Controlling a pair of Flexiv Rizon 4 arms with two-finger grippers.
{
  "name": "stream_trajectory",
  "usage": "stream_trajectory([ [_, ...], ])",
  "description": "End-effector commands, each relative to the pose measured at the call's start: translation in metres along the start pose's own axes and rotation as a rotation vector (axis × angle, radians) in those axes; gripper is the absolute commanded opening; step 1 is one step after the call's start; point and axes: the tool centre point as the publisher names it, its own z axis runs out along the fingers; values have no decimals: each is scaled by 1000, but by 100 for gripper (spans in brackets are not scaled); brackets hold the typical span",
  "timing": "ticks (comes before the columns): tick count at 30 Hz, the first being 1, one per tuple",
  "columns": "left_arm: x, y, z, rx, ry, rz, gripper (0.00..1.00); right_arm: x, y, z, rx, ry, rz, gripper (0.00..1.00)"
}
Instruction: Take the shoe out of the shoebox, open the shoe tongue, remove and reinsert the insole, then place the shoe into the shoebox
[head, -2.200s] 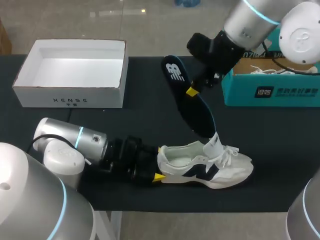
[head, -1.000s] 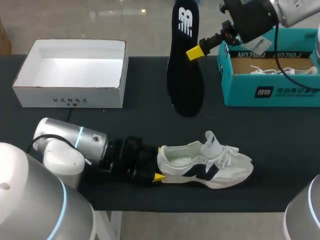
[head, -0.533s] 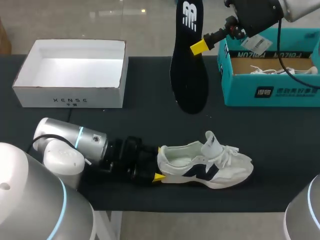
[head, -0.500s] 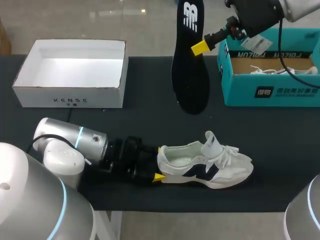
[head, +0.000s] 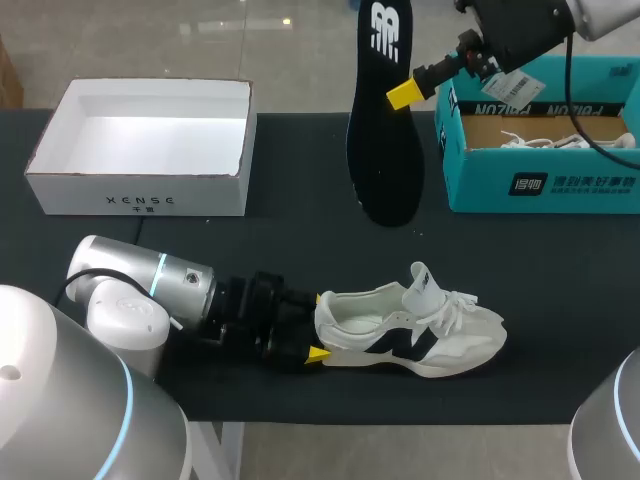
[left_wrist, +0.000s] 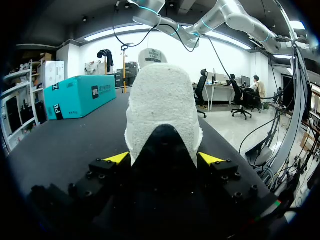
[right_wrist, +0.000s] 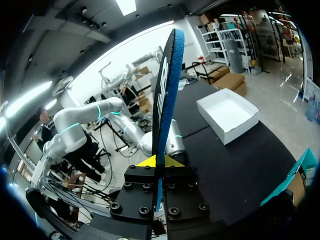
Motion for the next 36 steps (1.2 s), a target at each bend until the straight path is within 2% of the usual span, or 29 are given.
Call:
stream_trajectory([
  [1, 0, 4, 5, -3, -1, 0, 0, -1, 0, 1, 2, 0, 1, 0],
  [4, 3, 1, 6, -28, -24, 10, 1, -1, 0, 1, 2, 0, 1, 0],
  [5, 5, 0, 7, -32, -27, 9, 43, -1, 0, 1, 2, 0, 1, 0],
  [6, 6, -1, 7, -26, -37, 2, 96, -1, 0, 1, 2, 0, 1, 0],
  [7, 8, -2, 7, -38, -42, 7, 100, -1, 0, 1, 2, 0, 1, 0],
  [13, 11, 3, 9, -106, -98, 8, 100, -1, 0, 1, 2, 0, 1, 0],
  [22, -2, 14, -3, -234, -170, -19, 100, -1, 0, 1, 2, 0, 1, 0],
  [27, -9, 18, -7, -268, -170, -28, 100, -1, 0, 1, 2, 0, 1, 0],
  [36, -11, -2, -32, -351, -183, 19, 100, -1, 0, 1, 2, 0, 1, 0],
])
